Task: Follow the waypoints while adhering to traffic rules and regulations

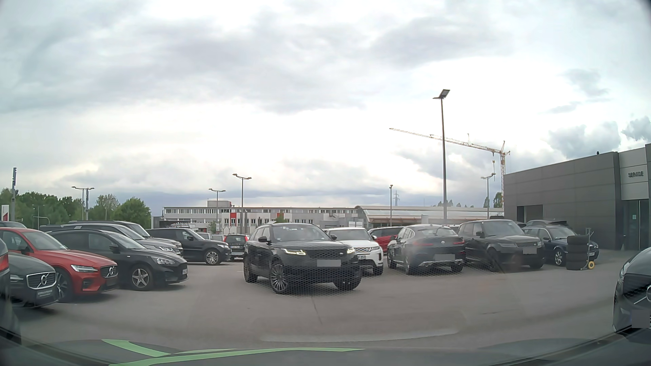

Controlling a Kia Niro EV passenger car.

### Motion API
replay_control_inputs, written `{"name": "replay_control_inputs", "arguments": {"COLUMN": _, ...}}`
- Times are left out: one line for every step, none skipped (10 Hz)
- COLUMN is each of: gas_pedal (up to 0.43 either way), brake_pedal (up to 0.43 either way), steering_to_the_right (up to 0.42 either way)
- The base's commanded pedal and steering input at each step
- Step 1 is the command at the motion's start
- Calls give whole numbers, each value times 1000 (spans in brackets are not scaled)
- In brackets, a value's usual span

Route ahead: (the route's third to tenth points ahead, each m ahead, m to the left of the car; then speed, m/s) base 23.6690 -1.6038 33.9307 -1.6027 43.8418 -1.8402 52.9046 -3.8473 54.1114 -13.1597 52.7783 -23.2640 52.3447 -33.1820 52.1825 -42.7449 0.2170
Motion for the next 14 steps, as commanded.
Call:
{"name": "replay_control_inputs", "arguments": {"gas_pedal": 0, "brake_pedal": 0, "steering_to_the_right": -29}}
{"name": "replay_control_inputs", "arguments": {"gas_pedal": 8, "brake_pedal": 0, "steering_to_the_right": -30}}
{"name": "replay_control_inputs", "arguments": {"gas_pedal": 47, "brake_pedal": 0, "steering_to_the_right": -30}}
{"name": "replay_control_inputs", "arguments": {"gas_pedal": 59, "brake_pedal": 0, "steering_to_the_right": -30}}
{"name": "replay_control_inputs", "arguments": {"gas_pedal": 67, "brake_pedal": 0, "steering_to_the_right": -30}}
{"name": "replay_control_inputs", "arguments": {"gas_pedal": 79, "brake_pedal": 0, "steering_to_the_right": -30}}
{"name": "replay_control_inputs", "arguments": {"gas_pedal": 87, "brake_pedal": 0, "steering_to_the_right": -30}}
{"name": "replay_control_inputs", "arguments": {"gas_pedal": 98, "brake_pedal": 0, "steering_to_the_right": -30}}
{"name": "replay_control_inputs", "arguments": {"gas_pedal": 110, "brake_pedal": 0, "steering_to_the_right": -30}}
{"name": "replay_control_inputs", "arguments": {"gas_pedal": 110, "brake_pedal": 0, "steering_to_the_right": -30}}
{"name": "replay_control_inputs", "arguments": {"gas_pedal": 110, "brake_pedal": 0, "steering_to_the_right": -30}}
{"name": "replay_control_inputs", "arguments": {"gas_pedal": 118, "brake_pedal": 0, "steering_to_the_right": -30}}
{"name": "replay_control_inputs", "arguments": {"gas_pedal": 118, "brake_pedal": 0, "steering_to_the_right": -30}}
{"name": "replay_control_inputs", "arguments": {"gas_pedal": 118, "brake_pedal": 0, "steering_to_the_right": -30}}
